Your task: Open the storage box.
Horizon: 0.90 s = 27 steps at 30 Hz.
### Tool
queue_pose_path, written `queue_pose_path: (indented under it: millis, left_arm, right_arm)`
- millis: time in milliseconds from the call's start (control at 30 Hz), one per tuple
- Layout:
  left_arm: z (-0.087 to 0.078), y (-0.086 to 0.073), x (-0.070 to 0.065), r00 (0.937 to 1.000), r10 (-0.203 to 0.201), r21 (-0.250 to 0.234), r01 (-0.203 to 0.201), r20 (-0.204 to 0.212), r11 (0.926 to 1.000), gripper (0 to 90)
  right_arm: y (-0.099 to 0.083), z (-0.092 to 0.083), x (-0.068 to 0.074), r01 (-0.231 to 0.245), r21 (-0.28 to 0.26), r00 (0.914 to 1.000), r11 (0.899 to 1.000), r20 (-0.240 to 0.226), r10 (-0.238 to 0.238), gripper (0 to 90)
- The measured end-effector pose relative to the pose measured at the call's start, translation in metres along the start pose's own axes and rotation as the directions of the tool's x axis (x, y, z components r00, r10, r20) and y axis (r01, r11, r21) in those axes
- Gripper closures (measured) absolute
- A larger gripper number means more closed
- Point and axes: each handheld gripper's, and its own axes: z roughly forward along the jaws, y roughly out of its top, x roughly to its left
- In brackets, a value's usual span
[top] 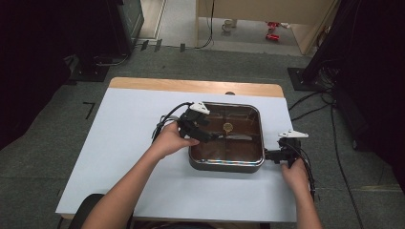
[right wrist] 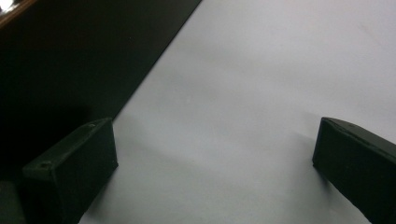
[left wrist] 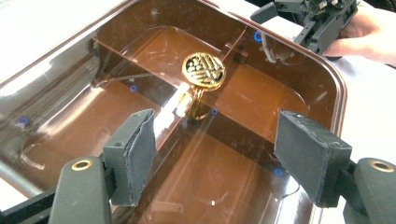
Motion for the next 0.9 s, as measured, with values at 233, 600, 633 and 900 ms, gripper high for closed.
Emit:
queue_pose_path:
  millis: [233, 600, 633, 900]
  left_arm:
    - [0.021, 0.009, -0.002, 0.9997, 0.023, 0.0, -0.023, 0.012, 0.9997, 29.2]
    - [0.052, 0.014, 0.002, 0.9984, 0.051, 0.024, -0.051, -0.022, 0.9984, 30.1]
    - [0.054, 0.014, 0.002, 0.9984, 0.051, 0.024, -0.05, -0.026, 0.9985, 30.5]
    - [0.063, 0.016, 0.004, 0.9972, 0.061, 0.023, -0.06, -0.044, 0.9979, 41.0]
  right_arm:
    - [0.0, 0.0, 0.0, 0.0, 0.0, 1.0, 1.0, 0.0, 0.0, 0.0]
    - [0.0, 0.0, 0.0, 0.001, 0.001, 1.0, 1.0, 0.0, -0.001, 0.0]
    - [0.0, 0.0, 0.0, 0.0, 0.001, 1.0, 1.0, 0.0, 0.0, 0.0]
    - [0.0, 0.0, 0.0, 0.0, 0.001, 1.0, 1.0, 0.0, 0.0, 0.0]
